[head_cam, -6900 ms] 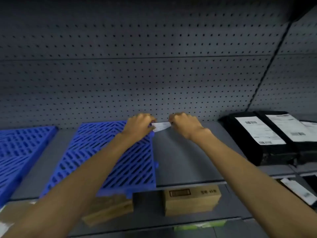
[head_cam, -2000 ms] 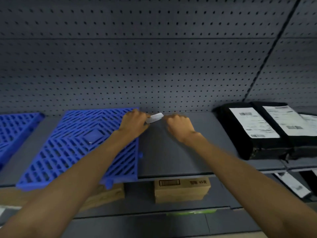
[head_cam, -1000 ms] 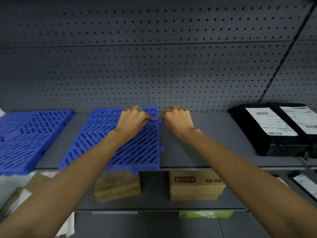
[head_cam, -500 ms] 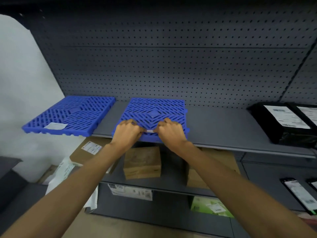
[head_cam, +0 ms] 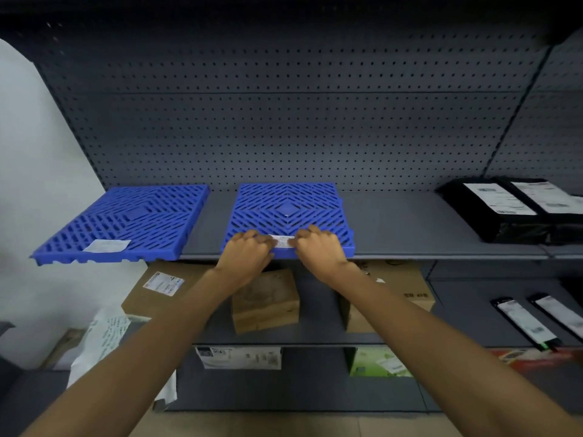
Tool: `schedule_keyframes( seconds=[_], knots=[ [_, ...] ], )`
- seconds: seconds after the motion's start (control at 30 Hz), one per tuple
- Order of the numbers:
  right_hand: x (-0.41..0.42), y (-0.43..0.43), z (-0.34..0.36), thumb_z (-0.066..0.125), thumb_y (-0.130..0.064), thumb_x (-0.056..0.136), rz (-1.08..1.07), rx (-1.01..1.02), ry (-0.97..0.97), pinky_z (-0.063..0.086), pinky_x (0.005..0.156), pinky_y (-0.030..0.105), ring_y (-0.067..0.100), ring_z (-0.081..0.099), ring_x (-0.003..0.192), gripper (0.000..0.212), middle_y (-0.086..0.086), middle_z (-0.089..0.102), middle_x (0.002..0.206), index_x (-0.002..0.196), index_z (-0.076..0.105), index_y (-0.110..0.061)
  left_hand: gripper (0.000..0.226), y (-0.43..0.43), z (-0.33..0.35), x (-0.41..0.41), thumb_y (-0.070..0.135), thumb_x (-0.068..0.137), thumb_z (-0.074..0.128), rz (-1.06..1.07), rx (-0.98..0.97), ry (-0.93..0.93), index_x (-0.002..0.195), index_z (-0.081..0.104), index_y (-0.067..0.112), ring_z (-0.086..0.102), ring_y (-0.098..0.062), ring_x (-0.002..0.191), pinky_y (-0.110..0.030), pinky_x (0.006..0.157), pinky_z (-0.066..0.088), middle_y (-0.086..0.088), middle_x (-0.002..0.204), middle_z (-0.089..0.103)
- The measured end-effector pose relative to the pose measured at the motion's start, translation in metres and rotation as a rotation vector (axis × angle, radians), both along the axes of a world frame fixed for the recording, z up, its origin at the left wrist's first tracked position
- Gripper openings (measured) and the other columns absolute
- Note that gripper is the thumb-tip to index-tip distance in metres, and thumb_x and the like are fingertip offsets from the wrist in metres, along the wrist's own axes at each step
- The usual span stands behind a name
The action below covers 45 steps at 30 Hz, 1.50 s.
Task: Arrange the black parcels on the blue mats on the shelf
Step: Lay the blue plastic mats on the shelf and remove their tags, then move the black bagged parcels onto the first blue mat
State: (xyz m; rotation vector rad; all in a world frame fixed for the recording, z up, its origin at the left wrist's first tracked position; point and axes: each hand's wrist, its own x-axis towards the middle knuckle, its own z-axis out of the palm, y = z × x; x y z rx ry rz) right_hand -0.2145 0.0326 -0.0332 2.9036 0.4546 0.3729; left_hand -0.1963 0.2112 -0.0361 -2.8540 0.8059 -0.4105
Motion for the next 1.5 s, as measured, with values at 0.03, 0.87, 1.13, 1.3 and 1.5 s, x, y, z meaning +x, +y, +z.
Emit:
schedule_keyframes(
  seconds=[0.03,0.87,1.13,1.3,1.5],
  knots=[
    [-0.001,0.0,0.001,0.058,-0.01,0.093,-0.011,0.001,-0.003,0.041,0.068,0.038,0.028,0.053,0.109,0.024,0.005,0.061,0.112,0.115,0.062,-0.017,0.043,0.001,0.002,0.0,0.036,0.1,0.046,-0.01,0.0,-0.005,0.14,0.05,0.021,0.049,-0.021,0.127,-0.037,0.101,0.041,0.003,0.141,0.054],
    [-0.186,-0.319,0.019,0.047,-0.013,0.093,-0.714,0.114,-0.002,0.036,0.065,0.033,0.032,0.063,0.096,0.02,0.011,0.068,0.1,0.108,0.062,-0.013,0.03,-0.318,0.045,-0.05,0.045,0.096,0.049,-0.487,-0.135,-0.037,0.104,0.067,0.021,0.063,-0.024,0.097,-0.032,0.062,0.045,-0.001,0.098,0.071],
    [-0.24,-0.465,0.027,0.046,-0.013,0.094,-0.75,0.115,-0.042,0.033,0.062,0.034,0.032,0.062,0.093,0.018,0.012,0.068,0.098,0.108,0.058,-0.01,0.039,-0.46,0.048,-0.09,0.05,0.097,0.048,-0.4,-0.223,0.022,0.115,0.054,0.016,0.058,-0.027,0.101,-0.036,0.064,0.048,-0.005,0.112,0.06],
    [-0.231,-0.519,0.032,0.046,-0.016,0.097,-0.736,0.202,-0.053,0.039,0.065,0.035,0.033,0.061,0.1,0.02,0.012,0.066,0.105,0.112,0.056,-0.009,0.044,-0.508,0.044,-0.093,0.049,0.095,0.05,-0.293,-0.304,0.069,0.12,0.049,0.013,0.049,-0.028,0.111,-0.042,0.071,0.053,-0.007,0.121,0.052],
    [-0.165,-0.543,0.025,0.049,-0.033,0.098,-0.712,0.42,0.066,0.044,0.095,0.047,0.032,0.042,0.128,0.045,0.01,0.046,0.137,0.137,0.04,-0.012,0.065,-0.548,0.027,-0.063,0.056,0.096,0.044,-0.113,-0.305,0.134,0.142,0.037,0.01,0.038,-0.032,0.129,-0.046,0.092,0.048,-0.012,0.144,0.036]
  ],
)
